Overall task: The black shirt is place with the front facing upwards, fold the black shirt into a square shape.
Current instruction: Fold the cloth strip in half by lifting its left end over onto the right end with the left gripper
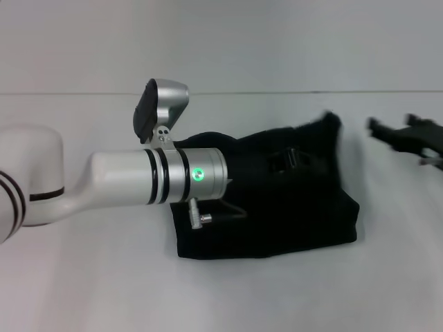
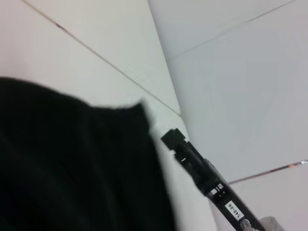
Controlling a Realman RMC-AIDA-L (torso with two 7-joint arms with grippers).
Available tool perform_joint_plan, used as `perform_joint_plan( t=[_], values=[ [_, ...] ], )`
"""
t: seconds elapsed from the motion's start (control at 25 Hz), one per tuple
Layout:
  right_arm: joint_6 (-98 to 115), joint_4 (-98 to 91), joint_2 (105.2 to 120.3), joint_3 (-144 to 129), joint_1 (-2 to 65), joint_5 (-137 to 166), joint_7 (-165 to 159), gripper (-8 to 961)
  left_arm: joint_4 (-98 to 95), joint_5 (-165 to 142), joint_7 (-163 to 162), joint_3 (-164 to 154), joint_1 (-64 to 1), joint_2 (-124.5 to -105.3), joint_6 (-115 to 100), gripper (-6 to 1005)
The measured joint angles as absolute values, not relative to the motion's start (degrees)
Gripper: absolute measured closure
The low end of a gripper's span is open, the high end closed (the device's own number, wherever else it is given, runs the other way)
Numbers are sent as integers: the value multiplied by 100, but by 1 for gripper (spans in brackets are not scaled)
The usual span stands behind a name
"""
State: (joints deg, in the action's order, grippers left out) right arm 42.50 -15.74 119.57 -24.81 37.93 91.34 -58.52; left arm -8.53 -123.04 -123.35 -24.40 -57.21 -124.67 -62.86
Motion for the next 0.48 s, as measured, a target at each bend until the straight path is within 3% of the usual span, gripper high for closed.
perform_joint_plan(
  t=[0.36, 0.48],
  values=[
    [5620, -1643, 11918, -2476, 3128, 8361, -5980, 25, -679, -11451, -11614, -2433, -5695, -12450, -7587, 684],
    [6142, -1785, 11795, -2765, 3083, 8786, -6812, 25, -1289, -11417, -11394, -2571, -5381, -12397, -8464, 597]
  ],
)
